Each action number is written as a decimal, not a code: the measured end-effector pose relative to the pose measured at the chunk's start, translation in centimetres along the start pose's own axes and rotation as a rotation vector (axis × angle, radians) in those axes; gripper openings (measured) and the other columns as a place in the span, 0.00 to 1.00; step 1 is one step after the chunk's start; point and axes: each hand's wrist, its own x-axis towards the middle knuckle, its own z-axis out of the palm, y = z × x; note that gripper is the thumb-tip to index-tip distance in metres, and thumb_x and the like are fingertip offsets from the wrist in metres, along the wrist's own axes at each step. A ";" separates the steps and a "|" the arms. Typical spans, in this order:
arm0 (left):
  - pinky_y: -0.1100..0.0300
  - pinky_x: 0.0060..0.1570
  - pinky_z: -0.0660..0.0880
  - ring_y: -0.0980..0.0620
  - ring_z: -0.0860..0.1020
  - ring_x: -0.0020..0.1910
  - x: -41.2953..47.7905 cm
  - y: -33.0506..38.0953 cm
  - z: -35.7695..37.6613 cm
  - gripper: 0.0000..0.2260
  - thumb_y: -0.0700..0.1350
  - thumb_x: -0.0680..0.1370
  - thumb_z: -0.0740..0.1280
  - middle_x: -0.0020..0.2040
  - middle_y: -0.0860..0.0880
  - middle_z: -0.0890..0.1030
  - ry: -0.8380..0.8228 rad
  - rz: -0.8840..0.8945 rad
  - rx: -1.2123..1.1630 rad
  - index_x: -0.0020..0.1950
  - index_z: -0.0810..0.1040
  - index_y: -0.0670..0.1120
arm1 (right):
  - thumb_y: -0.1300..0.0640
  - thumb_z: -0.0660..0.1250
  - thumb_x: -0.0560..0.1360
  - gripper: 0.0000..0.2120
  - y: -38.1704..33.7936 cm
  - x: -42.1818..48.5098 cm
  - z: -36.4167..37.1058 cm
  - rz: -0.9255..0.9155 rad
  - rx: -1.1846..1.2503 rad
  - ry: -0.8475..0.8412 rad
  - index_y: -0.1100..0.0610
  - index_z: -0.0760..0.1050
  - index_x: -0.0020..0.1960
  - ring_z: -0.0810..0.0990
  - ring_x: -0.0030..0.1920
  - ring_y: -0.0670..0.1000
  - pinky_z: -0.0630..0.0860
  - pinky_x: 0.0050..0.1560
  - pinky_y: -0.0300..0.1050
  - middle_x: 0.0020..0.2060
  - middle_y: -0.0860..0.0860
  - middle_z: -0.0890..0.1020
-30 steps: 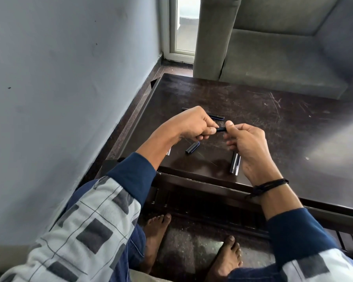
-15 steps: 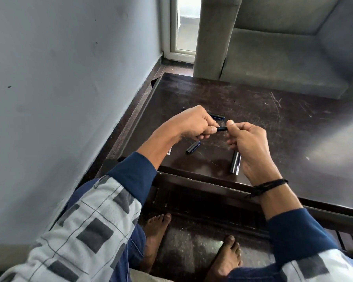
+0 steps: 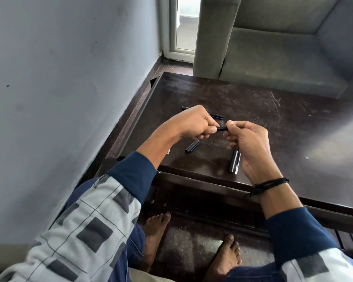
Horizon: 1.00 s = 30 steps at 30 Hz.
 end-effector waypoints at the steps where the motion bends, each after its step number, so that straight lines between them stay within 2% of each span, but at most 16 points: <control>1: 0.63 0.33 0.70 0.56 0.69 0.29 0.1 0.0 0.0 0.11 0.38 0.82 0.66 0.34 0.47 0.76 0.002 0.001 0.004 0.62 0.82 0.42 | 0.56 0.73 0.78 0.05 0.0 0.0 0.0 -0.003 0.009 -0.006 0.56 0.82 0.45 0.78 0.33 0.44 0.74 0.35 0.39 0.34 0.51 0.84; 4: 0.64 0.33 0.70 0.57 0.70 0.28 0.1 -0.1 0.0 0.11 0.38 0.82 0.66 0.33 0.47 0.76 0.005 -0.002 0.006 0.62 0.83 0.42 | 0.60 0.72 0.78 0.01 0.0 -0.1 -0.1 -0.004 0.029 -0.032 0.56 0.83 0.48 0.78 0.35 0.46 0.74 0.35 0.39 0.36 0.51 0.83; 9: 0.66 0.30 0.69 0.57 0.69 0.27 0.1 -0.2 -0.1 0.10 0.38 0.82 0.65 0.34 0.46 0.75 0.020 -0.015 -0.004 0.61 0.83 0.41 | 0.66 0.71 0.77 0.07 -0.1 -0.1 -0.1 -0.034 0.024 -0.042 0.55 0.82 0.51 0.78 0.34 0.46 0.73 0.32 0.37 0.36 0.47 0.82; 13: 0.65 0.32 0.69 0.57 0.69 0.27 0.1 -0.1 -0.2 0.10 0.38 0.82 0.65 0.34 0.46 0.76 0.019 -0.012 0.010 0.61 0.83 0.42 | 0.57 0.73 0.78 0.04 -0.1 0.0 0.1 0.017 0.030 -0.032 0.55 0.82 0.52 0.80 0.35 0.46 0.75 0.35 0.40 0.42 0.51 0.85; 15: 0.63 0.34 0.69 0.56 0.69 0.28 0.1 -0.1 -0.1 0.10 0.38 0.82 0.65 0.34 0.46 0.75 0.010 -0.010 0.012 0.61 0.83 0.42 | 0.51 0.73 0.78 0.08 0.0 0.0 0.2 0.047 0.013 -0.031 0.55 0.82 0.51 0.79 0.34 0.45 0.76 0.34 0.39 0.40 0.51 0.86; 17: 0.62 0.34 0.69 0.56 0.69 0.28 0.2 -0.1 0.0 0.10 0.38 0.82 0.65 0.34 0.46 0.75 0.000 -0.005 0.018 0.61 0.83 0.42 | 0.49 0.73 0.78 0.09 0.2 0.1 0.2 0.050 -0.023 -0.021 0.56 0.83 0.48 0.79 0.34 0.45 0.75 0.34 0.38 0.37 0.50 0.86; 21: 0.63 0.33 0.69 0.57 0.70 0.28 0.2 0.0 0.1 0.10 0.38 0.82 0.66 0.33 0.47 0.76 -0.011 0.000 0.027 0.61 0.83 0.41 | 0.55 0.74 0.78 0.06 0.4 0.3 0.0 0.007 -0.034 -0.026 0.57 0.82 0.45 0.78 0.32 0.45 0.74 0.34 0.38 0.33 0.50 0.84; 26: 0.62 0.33 0.68 0.56 0.69 0.27 0.2 -0.1 0.2 0.10 0.38 0.82 0.66 0.32 0.47 0.75 -0.004 0.001 0.035 0.61 0.83 0.42 | 0.60 0.73 0.78 0.01 0.3 0.2 -0.1 -0.026 -0.050 -0.039 0.56 0.83 0.47 0.78 0.35 0.46 0.75 0.35 0.38 0.35 0.49 0.82; 30: 0.62 0.33 0.68 0.56 0.68 0.27 0.3 -0.1 0.2 0.10 0.38 0.82 0.65 0.32 0.47 0.75 0.002 -0.001 0.044 0.61 0.83 0.42 | 0.64 0.72 0.78 0.05 0.2 0.1 -0.1 -0.041 -0.056 -0.044 0.55 0.83 0.49 0.78 0.34 0.46 0.74 0.34 0.38 0.36 0.48 0.82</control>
